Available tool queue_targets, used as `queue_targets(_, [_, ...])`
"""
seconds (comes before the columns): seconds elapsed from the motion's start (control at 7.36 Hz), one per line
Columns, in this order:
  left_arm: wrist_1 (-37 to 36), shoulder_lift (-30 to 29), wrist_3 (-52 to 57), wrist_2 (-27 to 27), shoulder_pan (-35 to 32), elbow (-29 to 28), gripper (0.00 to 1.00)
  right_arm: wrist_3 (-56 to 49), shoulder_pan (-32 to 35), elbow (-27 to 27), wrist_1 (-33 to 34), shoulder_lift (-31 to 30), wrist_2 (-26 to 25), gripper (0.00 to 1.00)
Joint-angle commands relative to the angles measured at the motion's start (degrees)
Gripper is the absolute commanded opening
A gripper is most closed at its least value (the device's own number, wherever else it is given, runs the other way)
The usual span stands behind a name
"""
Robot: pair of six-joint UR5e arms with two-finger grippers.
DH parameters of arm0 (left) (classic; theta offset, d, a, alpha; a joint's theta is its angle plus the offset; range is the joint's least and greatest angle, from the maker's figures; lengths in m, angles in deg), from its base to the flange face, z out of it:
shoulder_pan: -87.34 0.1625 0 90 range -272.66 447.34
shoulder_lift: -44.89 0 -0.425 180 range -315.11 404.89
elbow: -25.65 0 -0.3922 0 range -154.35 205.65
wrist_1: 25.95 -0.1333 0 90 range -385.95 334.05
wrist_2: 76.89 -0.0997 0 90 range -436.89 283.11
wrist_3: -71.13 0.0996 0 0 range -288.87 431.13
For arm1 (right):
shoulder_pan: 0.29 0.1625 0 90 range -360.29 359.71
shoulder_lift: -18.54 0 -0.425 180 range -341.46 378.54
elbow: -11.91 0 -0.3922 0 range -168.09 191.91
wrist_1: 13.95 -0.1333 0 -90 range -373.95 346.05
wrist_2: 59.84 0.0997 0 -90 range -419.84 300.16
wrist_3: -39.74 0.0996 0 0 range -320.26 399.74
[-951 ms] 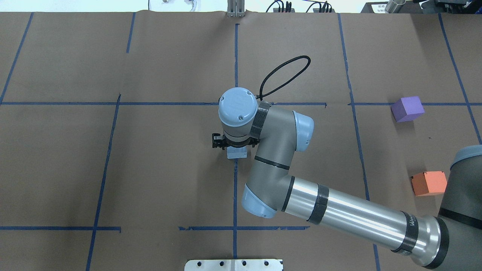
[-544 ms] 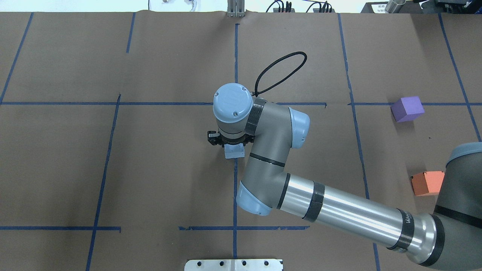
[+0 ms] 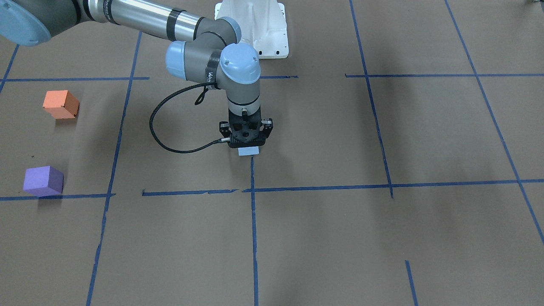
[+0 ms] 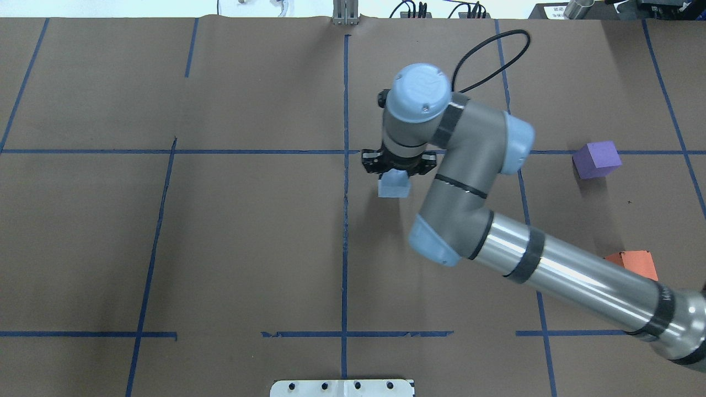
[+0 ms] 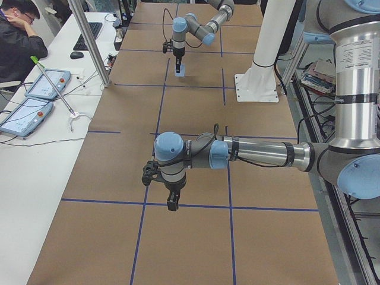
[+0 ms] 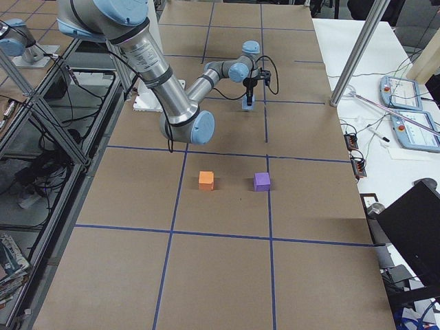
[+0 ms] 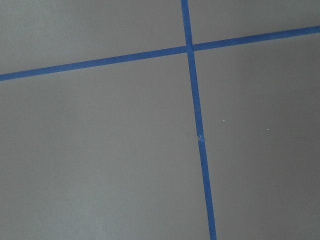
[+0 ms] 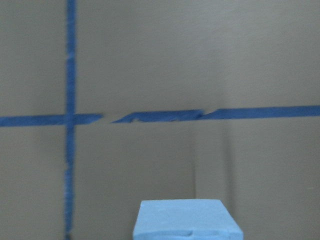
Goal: Place blue block between orange and purple blocks
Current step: 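Carry the light blue cube with the right gripper toward the purple cube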
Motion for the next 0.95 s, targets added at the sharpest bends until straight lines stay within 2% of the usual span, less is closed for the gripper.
queue_targets(0.0, [0.0, -0.07, 0.0, 0.0, 0.0, 0.09, 1.0, -8.99, 5.84, -12.18, 0.88, -14.45, 2.4, 0.16])
queue_targets(0.14, [0.0, -0.08, 0.0, 0.0, 0.0, 0.09, 1.0, -13.4, 8.03, -15.8, -0.34, -22.0, 3.53, 0.16])
queue_targets(0.27, [0.0, -0.08, 0.0, 0.0, 0.0, 0.18, 1.0, -17.27, 11.36, -17.92, -5.84, -30.26, 5.98, 0.18])
queue_targets(0.41, [0.0, -0.08, 0.0, 0.0, 0.0, 0.18, 1.0, -18.26, 13.22, -17.77, -15.46, -38.17, 7.31, 0.18])
queue_targets(0.54, [0.0, -0.08, 0.0, 0.0, 0.0, 0.18, 1.0, -18.54, 15.33, -17.16, -21.13, -43.56, 9.32, 0.18])
queue_targets(0.68, [0.0, -0.08, 0.0, 0.0, 0.0, 0.18, 1.0, -19.84, 16.83, -17.06, -21.44, -45.35, 10.04, 0.18])
queue_targets(0.82, [0.0, -0.16, 0.0, 0.0, 0.0, 0.26, 1.0, -20.03, 16.85, -15.84, -21.45, -45.28, 9.79, 0.23])
